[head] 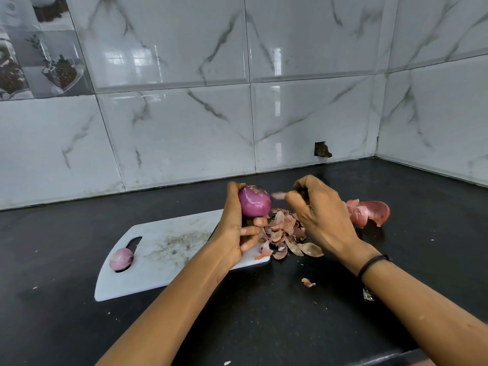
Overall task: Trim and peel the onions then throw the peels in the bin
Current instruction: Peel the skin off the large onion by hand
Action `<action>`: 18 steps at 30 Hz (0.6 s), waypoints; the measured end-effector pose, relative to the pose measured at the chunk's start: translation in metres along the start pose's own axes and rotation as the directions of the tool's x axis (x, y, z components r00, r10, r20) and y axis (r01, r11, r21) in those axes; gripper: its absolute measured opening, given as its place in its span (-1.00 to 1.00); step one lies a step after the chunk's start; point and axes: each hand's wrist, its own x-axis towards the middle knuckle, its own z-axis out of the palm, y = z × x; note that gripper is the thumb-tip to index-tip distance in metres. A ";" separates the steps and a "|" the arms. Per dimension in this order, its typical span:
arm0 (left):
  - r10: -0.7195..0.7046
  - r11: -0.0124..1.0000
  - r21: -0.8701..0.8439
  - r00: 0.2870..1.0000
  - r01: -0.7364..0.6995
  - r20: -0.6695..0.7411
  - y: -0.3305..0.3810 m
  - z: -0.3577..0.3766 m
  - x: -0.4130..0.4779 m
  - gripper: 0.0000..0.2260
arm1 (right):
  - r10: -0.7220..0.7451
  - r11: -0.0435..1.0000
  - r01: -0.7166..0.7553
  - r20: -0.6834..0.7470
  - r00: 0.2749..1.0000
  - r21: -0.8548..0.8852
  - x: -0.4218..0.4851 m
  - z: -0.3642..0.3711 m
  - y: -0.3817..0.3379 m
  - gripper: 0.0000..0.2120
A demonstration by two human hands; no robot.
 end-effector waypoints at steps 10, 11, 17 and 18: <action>0.010 0.996 -0.091 0.999 -0.007 0.031 0.001 -0.002 0.002 -0.43 | -0.072 0.995 0.067 0.067 0.995 0.071 -0.005 0.001 -0.004 -0.89; 0.014 0.995 -0.099 1.000 -0.011 0.026 0.001 -0.002 0.003 -0.43 | -0.093 0.992 0.087 0.064 0.994 0.086 -0.005 0.001 -0.003 -0.90; 0.051 0.985 -0.165 0.999 -0.052 -0.012 0.000 0.003 0.001 -0.54 | -0.183 0.977 0.180 0.018 0.983 0.118 -0.004 0.000 -0.003 -0.87; 0.061 0.985 -0.160 0.998 -0.063 -0.015 0.001 0.004 0.000 -0.56 | -0.187 0.976 0.184 0.014 0.982 0.119 -0.004 0.000 -0.004 -0.87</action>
